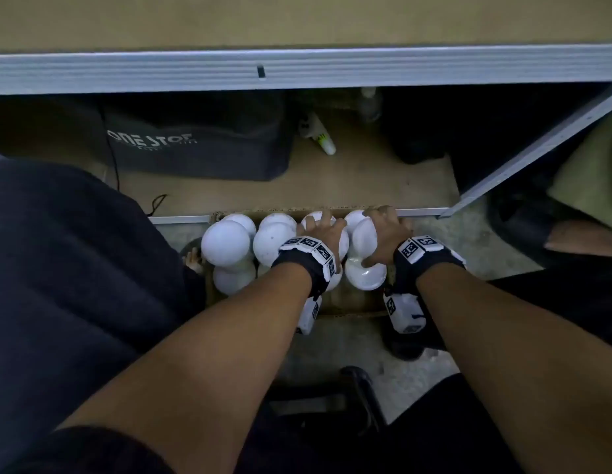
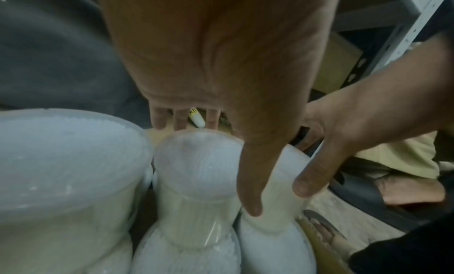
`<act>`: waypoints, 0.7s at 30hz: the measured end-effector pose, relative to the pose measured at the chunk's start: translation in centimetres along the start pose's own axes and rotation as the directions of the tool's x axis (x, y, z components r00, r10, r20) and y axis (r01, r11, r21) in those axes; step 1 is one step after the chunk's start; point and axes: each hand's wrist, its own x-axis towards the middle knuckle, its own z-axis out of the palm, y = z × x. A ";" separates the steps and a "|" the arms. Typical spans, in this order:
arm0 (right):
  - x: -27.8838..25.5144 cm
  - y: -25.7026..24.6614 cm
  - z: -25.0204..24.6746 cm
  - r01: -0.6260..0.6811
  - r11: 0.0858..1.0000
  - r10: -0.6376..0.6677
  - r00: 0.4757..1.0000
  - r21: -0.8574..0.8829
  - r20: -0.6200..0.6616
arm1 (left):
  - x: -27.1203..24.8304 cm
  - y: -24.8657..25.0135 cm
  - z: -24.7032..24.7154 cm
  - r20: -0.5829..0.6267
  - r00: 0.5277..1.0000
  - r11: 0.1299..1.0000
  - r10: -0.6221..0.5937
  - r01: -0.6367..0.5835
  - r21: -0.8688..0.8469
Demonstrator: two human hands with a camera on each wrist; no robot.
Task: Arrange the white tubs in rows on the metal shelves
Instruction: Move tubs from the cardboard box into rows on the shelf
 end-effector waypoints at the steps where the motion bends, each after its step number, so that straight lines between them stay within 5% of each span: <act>1: 0.6 0.0 0.1 0.008 1.000 -0.009 1.000 0.017 0.023 | 0.2 -0.1 -0.1 0.033 0.999 1.000 -0.004 0.005 -0.017; 6: 1.9 -0.4 0.5 -0.009 0.997 -0.001 0.991 0.070 0.135 | 0.9 -0.6 0.5 0.024 1.000 0.999 -0.004 0.006 -0.052; 13: 1.0 -0.8 0.0 -0.018 0.999 0.013 0.993 0.042 0.120 | 0.7 -0.5 0.1 0.049 0.999 0.996 -0.011 0.015 -0.087; 21: -3.6 -2.5 -4.8 -0.008 1.000 0.008 0.999 0.009 -0.041 | -2.6 0.4 -5.6 -0.025 1.000 0.989 -0.018 0.014 -0.145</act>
